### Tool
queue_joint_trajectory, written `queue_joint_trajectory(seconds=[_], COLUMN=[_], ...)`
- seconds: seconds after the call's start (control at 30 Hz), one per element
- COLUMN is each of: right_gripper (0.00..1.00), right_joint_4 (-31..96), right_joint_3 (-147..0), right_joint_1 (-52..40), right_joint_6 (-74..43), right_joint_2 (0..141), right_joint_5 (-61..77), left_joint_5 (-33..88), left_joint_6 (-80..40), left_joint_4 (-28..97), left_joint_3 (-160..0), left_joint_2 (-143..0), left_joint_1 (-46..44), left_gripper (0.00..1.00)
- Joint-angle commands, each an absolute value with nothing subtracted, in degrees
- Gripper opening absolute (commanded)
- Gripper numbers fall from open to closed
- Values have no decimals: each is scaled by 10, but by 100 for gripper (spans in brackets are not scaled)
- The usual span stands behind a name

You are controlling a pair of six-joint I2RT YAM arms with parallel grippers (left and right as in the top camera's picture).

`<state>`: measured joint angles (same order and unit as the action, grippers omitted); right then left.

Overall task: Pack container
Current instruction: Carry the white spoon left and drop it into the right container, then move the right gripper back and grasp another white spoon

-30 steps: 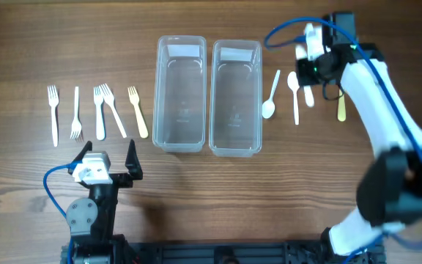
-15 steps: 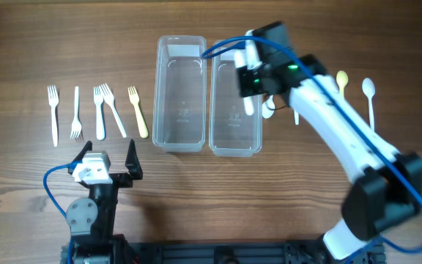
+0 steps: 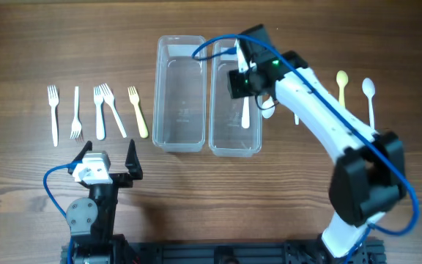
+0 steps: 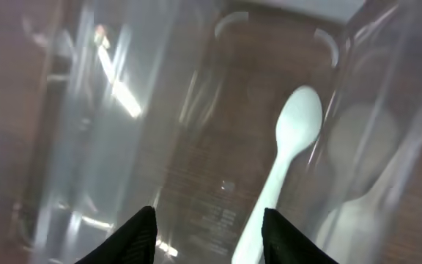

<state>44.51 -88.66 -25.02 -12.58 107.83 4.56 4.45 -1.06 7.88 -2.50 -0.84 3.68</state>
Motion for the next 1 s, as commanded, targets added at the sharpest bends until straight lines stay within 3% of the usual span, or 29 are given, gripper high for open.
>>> queue_joint_trajectory(seconds=[0.0,0.2,0.43,0.97], right_gripper=[46,46,44,41], right_joint_4=[474,542,471,405], right_joint_3=[-936,-923,-840,-830], right_joint_1=[-230,-149,-72,-59], right_joint_6=[-122,-113,-67,-30], right_joint_2=[982,966,1025,1198], right_joint_5=[-8,-97,-53,-40], left_joint_5=[53,53,53,53], left_joint_6=[0,0,0,0], left_joint_4=[77,77,77,77], left_joint_3=[-21,-21,-21,-21], left_joint_2=[-5,-5,-5,-5], left_joint_1=[33,33,33,33], left_gripper=[100,100,100,100])
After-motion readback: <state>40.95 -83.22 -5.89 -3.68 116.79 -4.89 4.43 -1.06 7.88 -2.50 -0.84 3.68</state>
